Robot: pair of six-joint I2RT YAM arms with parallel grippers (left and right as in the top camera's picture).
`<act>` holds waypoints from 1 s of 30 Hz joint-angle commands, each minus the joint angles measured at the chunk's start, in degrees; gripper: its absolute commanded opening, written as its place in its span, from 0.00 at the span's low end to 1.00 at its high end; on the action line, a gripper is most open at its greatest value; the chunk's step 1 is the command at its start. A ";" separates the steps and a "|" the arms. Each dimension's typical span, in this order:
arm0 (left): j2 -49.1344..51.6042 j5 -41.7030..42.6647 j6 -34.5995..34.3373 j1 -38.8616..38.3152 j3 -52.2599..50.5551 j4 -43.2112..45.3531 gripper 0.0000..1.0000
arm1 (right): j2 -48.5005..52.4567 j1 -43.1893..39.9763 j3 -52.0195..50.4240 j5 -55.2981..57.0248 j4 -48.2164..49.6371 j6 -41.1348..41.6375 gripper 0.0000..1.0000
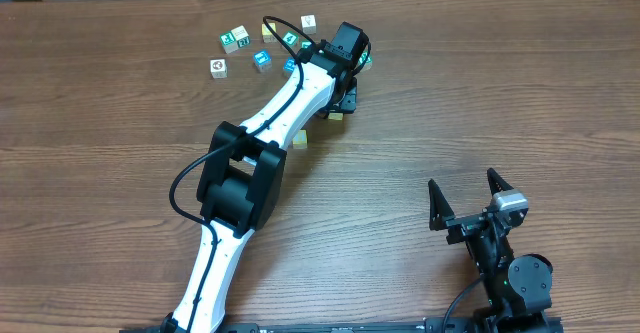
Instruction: Form a horizontal line
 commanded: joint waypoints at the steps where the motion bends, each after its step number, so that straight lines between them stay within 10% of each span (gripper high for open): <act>1: 0.59 0.37 1.05 -0.57 0.13 0.24 0.53 | -0.42 -0.33 -0.59 0.11 0.33 -0.26 1.00; 18: 0.44 2.89 1.07 -0.87 0.35 -1.57 0.19 | -0.42 -0.33 -0.59 0.13 0.33 -0.24 1.00; 30: -2.67 2.64 -2.67 -0.83 9.55 -13.44 0.17 | -0.42 -0.33 -0.59 0.11 0.33 -0.26 1.00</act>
